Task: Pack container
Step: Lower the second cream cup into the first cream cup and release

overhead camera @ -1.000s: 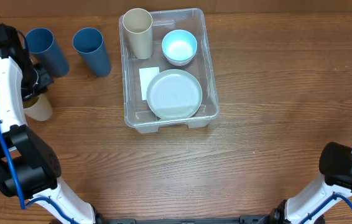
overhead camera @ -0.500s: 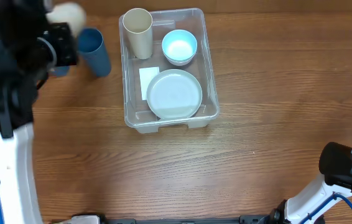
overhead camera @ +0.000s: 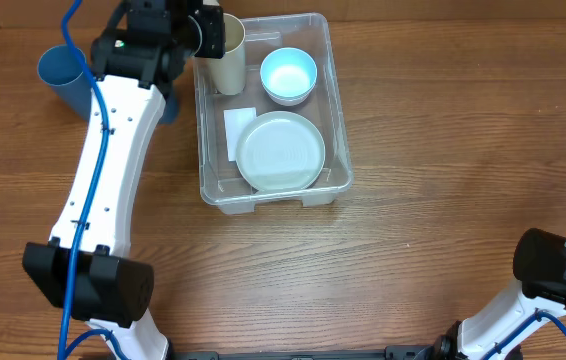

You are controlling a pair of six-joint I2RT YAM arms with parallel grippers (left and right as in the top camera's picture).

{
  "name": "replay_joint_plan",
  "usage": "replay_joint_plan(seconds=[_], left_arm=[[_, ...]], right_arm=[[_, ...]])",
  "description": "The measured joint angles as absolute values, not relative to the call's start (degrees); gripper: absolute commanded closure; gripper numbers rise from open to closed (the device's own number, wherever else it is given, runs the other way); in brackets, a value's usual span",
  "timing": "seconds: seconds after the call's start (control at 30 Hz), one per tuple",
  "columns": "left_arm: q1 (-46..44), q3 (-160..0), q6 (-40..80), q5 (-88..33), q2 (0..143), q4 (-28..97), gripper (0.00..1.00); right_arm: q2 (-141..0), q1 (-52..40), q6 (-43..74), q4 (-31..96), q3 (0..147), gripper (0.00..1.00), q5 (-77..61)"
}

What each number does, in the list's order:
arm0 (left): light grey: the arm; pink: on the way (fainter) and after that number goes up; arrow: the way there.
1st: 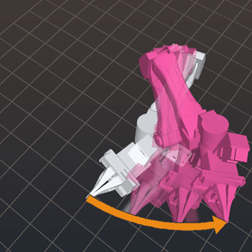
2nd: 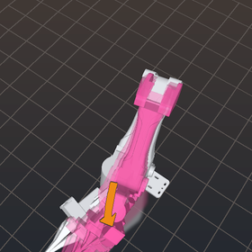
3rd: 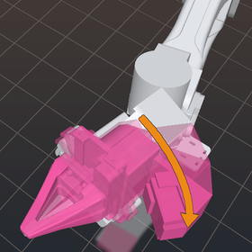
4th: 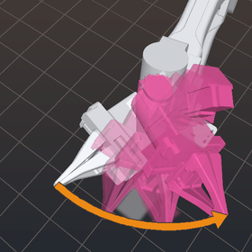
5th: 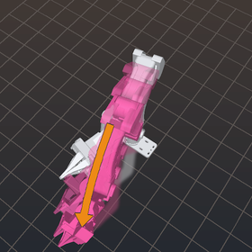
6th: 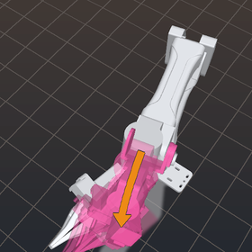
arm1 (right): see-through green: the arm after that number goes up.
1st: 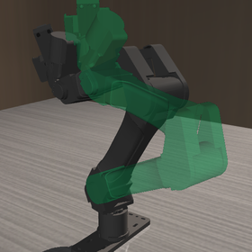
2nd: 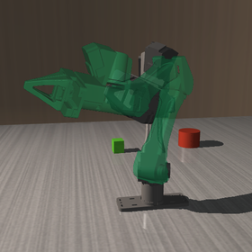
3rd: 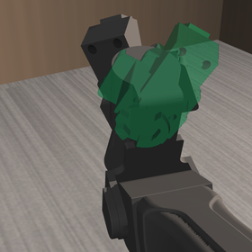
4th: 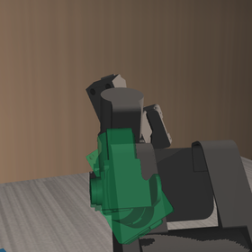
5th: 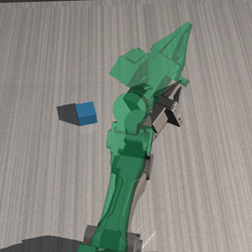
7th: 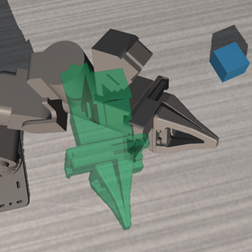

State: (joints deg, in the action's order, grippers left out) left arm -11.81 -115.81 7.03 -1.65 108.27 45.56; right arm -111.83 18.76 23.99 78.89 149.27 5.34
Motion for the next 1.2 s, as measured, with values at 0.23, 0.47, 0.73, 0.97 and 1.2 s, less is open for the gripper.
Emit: replay_joint_plan(seconds=[0.23, 0.47, 0.73, 0.97, 1.2], left_arm=[[-14.28, -115.81, 7.03, -1.56, 108.97, 40.66, 0.96], [-16.45, -115.81, 7.01, 0.49, 108.97, 46.96, 0.96], [-16.47, -115.81, 7.01, 4.86, 108.97, 48.73, 0.96], [-16.47, -115.81, 7.01, 5.85, 108.97, 48.69, 0.96], [-16.47, -115.81, 7.01, 5.78, 108.97, 49.65, 0.96]], right_arm=[[-111.83, 18.76, 23.99, 78.89, 149.27, 0.0, 5.37], [-111.83, 18.76, 23.99, 78.91, 149.27, 0.0, 5.34], [-111.83, 18.76, 23.99, 78.89, 149.27, 0.0, 5.34], [-111.83, 18.76, 23.99, 78.89, 149.27, 0.0, 5.37], [-111.83, 18.76, 23.99, 78.91, 149.27, 0.0, 5.37]])
